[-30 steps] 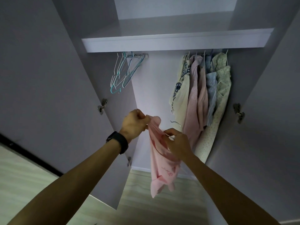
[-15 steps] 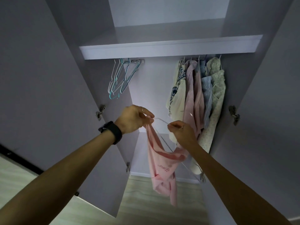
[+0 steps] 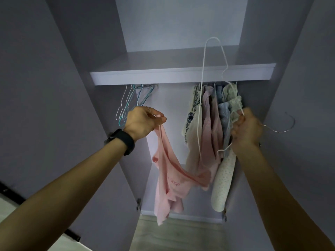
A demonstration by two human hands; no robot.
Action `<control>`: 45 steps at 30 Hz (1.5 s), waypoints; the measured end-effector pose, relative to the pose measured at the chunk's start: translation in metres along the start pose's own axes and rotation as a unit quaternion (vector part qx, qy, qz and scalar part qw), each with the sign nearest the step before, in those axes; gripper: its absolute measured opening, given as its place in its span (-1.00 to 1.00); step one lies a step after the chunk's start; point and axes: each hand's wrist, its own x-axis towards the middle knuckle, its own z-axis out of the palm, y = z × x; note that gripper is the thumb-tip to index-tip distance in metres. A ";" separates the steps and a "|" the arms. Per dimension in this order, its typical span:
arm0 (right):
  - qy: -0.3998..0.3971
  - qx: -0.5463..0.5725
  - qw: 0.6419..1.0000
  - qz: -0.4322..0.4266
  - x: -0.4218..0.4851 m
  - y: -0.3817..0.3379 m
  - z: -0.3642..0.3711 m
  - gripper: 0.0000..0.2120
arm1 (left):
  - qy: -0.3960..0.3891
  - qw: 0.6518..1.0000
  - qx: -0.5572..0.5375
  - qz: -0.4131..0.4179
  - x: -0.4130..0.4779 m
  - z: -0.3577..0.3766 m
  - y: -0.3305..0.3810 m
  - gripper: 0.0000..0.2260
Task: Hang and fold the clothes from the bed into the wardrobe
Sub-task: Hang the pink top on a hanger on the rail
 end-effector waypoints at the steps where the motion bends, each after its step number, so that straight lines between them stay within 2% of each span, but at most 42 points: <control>1: -0.001 0.056 0.998 0.014 0.002 -0.004 0.002 -0.73 | 0.006 1.000 0.000 0.002 0.002 -0.003 0.002 -0.86; 3: 0.048 0.118 0.992 0.024 0.004 -0.017 0.005 -0.72 | 0.016 1.000 0.011 0.007 0.005 -0.007 0.003 -0.87; 6: 0.007 0.157 0.987 0.039 -0.006 -0.019 0.015 -0.66 | 0.025 1.000 0.016 0.000 0.006 -0.010 0.003 -0.87; 11: -0.054 0.199 0.976 0.068 -0.023 -0.018 0.037 -0.66 | 0.023 1.000 0.003 -0.007 0.006 -0.008 0.004 -0.86; 15: -0.060 0.196 0.978 0.050 -0.032 -0.008 0.055 -0.61 | 0.021 0.999 -0.040 -0.010 0.005 -0.011 0.011 -0.86; 18: -0.058 0.197 0.978 0.045 -0.037 0.001 0.068 -0.70 | 0.019 0.998 -0.064 -0.006 0.003 -0.017 0.016 -0.88; 25: -0.084 0.128 0.988 -0.011 -0.035 0.029 0.084 -0.79 | -0.014 0.989 -0.144 -0.032 -0.006 -0.035 0.018 -0.86; 28: -0.086 0.045 0.995 -0.007 -0.031 0.056 0.075 -0.70 | -0.010 0.979 -0.196 -0.048 -0.007 -0.050 0.019 -0.86; 30: -0.094 0.001 0.995 0.019 -0.030 0.075 0.068 -0.75 | 0.000 0.969 -0.237 -0.066 -0.005 -0.063 0.019 -0.85; 33: -0.098 0.040 0.991 0.082 -0.030 0.086 0.070 -0.74 | -0.011 0.963 -0.256 -0.085 -0.006 -0.074 0.014 -0.83; 37: -0.099 0.115 0.985 0.086 -0.029 0.077 0.101 -0.77 | -0.029 0.963 -0.252 -0.088 -0.009 -0.072 0.012 -0.83; 42: -0.106 0.032 0.989 0.094 -0.036 0.107 0.105 -0.75 | -0.014 0.962 -0.262 -0.078 -0.009 -0.085 0.018 -0.82; 45: -0.119 -0.033 0.990 0.070 -0.036 0.123 0.092 -0.88 | 0.018 0.959 -0.272 -0.080 -0.012 -0.102 0.012 -0.84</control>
